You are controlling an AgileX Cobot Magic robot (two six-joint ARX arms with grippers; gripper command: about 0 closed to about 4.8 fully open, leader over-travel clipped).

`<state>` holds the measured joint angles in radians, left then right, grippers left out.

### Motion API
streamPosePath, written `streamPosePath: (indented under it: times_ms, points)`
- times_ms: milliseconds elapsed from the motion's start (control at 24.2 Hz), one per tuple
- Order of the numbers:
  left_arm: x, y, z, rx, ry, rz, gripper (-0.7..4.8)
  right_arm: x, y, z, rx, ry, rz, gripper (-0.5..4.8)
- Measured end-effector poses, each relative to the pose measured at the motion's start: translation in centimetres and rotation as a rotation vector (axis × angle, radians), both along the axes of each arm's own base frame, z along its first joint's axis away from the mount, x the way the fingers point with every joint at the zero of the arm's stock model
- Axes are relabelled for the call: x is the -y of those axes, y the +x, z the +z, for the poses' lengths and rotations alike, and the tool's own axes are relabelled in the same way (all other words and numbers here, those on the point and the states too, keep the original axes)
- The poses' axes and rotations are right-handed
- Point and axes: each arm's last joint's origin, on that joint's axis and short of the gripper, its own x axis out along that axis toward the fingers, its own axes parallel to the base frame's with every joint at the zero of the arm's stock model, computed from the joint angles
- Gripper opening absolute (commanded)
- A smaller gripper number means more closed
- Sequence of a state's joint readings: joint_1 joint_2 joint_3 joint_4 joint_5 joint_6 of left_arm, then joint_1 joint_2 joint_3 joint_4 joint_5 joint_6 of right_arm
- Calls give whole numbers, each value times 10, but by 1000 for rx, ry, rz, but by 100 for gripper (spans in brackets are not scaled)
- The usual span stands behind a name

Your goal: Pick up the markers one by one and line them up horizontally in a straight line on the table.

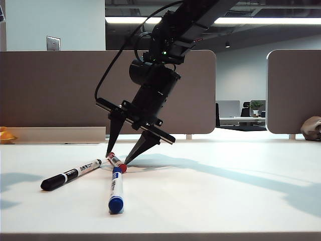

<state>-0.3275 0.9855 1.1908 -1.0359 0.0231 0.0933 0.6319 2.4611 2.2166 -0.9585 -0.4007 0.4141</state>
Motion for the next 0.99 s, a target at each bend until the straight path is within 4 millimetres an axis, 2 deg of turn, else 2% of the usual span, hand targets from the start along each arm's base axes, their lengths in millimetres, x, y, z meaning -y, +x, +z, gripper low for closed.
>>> streamPosePath:
  times_ms: [248, 372, 538, 703, 869, 993]
  points:
    - [0, -1, 1, 7, -3, 0, -5, 9, 3, 4, 5, -28, -23, 212]
    - [-1, -4, 5, 39, -30, 15, -5, 17, 5, 16, 37, -38, -31, 212]
    - [1, -2, 7, 51, -95, -13, -5, 31, 0, 56, 126, -29, -9, 212]
    - [7, 10, 1, 5, -116, -43, -5, 45, -13, 99, 244, -43, 50, 198]
    - [16, 32, -8, -38, -164, -57, -5, 65, -36, 153, 374, -51, 100, 44]
    - [22, 47, -17, -64, -172, -60, -5, 81, -56, 189, 462, -50, 149, 34]
